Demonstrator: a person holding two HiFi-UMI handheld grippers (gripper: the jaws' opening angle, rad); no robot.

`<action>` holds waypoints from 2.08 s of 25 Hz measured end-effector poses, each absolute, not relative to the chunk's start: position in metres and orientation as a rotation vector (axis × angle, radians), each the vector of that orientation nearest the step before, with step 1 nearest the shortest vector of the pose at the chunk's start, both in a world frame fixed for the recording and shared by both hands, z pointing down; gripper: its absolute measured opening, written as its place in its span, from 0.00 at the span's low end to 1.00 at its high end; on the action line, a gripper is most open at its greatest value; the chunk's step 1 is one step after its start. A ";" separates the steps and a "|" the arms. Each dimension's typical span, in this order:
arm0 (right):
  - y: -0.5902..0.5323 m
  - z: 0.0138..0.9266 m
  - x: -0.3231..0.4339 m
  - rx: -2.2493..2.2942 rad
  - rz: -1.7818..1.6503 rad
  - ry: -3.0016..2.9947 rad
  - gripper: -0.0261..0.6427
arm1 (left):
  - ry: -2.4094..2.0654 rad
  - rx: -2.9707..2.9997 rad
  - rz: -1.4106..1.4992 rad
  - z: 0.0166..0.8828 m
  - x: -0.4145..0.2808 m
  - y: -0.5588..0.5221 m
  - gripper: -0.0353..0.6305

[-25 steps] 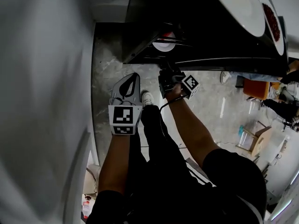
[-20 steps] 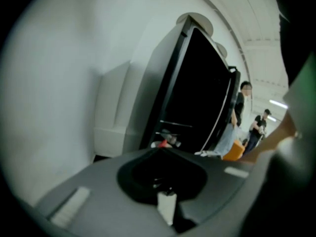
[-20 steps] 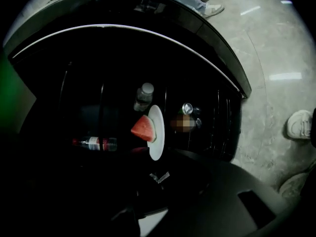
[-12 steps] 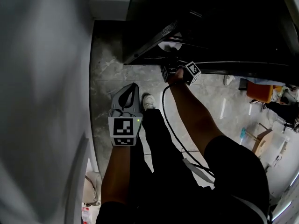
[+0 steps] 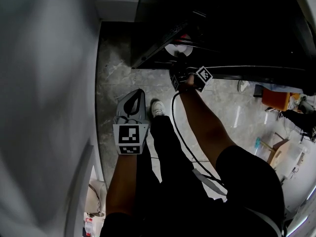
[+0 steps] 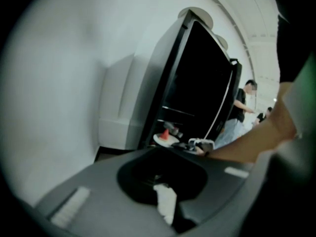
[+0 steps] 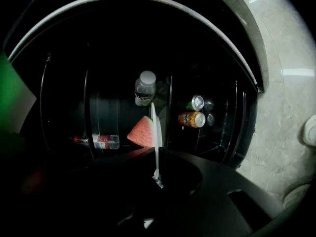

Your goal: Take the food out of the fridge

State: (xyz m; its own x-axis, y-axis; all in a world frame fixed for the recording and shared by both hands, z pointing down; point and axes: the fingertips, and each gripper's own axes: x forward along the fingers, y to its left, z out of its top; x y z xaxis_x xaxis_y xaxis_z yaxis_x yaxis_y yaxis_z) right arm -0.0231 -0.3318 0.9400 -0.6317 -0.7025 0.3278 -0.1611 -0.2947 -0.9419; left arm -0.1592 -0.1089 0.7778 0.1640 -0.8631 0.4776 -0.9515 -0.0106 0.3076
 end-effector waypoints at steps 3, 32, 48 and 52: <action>-0.310 0.931 -0.016 -1.055 -1.997 1.586 0.06 | -1.719 1.886 0.207 0.768 -0.157 -0.107 0.05; -0.109 0.548 0.062 -1.009 -1.992 1.832 0.06 | -1.556 2.218 0.337 0.491 -0.105 -0.128 0.05; -0.149 0.423 0.084 -0.941 -1.857 1.780 0.06 | -1.553 2.405 0.259 0.387 -0.058 -0.168 0.05; -0.159 0.420 0.087 -0.937 -1.858 1.796 0.06 | -1.574 2.387 0.247 0.383 -0.055 -0.173 0.05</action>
State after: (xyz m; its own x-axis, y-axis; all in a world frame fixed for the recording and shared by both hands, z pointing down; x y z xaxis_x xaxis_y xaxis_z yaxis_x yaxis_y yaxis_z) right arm 0.0873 -0.1585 0.4200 -0.7002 -0.6873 0.1935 -0.1700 -0.1028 -0.9801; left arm -0.0546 -0.1735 0.3830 0.3949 -0.8725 0.2879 -0.9187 -0.3727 0.1305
